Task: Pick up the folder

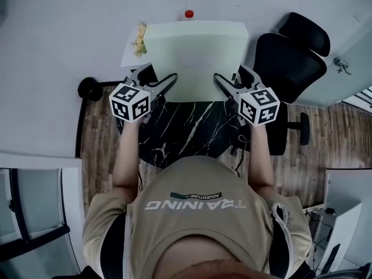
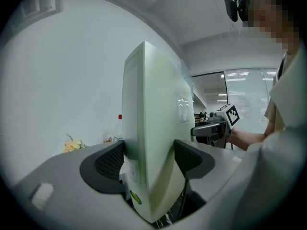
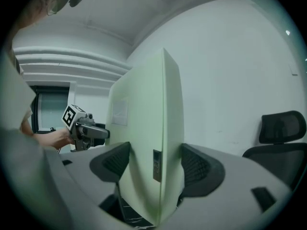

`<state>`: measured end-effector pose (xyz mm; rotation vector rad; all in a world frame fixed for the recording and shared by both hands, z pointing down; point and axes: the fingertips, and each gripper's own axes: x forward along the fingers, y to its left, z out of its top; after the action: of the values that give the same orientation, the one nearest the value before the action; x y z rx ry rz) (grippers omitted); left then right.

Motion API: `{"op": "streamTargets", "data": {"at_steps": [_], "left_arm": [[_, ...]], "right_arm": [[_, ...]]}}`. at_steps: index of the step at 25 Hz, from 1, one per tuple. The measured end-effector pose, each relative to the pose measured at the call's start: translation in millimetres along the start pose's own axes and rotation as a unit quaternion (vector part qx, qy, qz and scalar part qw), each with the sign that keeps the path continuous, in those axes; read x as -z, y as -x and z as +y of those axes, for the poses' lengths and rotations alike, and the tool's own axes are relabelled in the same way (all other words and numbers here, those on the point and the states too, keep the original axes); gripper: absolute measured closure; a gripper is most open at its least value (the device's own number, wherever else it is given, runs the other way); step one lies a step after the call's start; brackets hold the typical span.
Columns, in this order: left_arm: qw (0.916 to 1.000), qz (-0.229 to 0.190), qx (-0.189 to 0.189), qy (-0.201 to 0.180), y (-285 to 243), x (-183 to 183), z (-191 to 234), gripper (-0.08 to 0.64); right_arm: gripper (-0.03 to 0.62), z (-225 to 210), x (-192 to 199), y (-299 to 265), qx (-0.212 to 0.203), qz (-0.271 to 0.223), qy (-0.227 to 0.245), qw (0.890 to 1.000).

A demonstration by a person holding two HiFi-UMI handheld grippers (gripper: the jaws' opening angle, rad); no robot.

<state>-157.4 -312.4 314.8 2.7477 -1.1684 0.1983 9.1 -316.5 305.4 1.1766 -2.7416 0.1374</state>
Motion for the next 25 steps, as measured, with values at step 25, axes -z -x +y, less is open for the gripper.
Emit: {"op": "streamTargets", "data": {"at_steps": [25], "left_arm": [[0.9951,-0.068,-0.002,-0.071,18,-95,-13,0.249]], "right_arm": [[0.292,5,-87,22,0.018,-0.039,0.036,0.998]]}}
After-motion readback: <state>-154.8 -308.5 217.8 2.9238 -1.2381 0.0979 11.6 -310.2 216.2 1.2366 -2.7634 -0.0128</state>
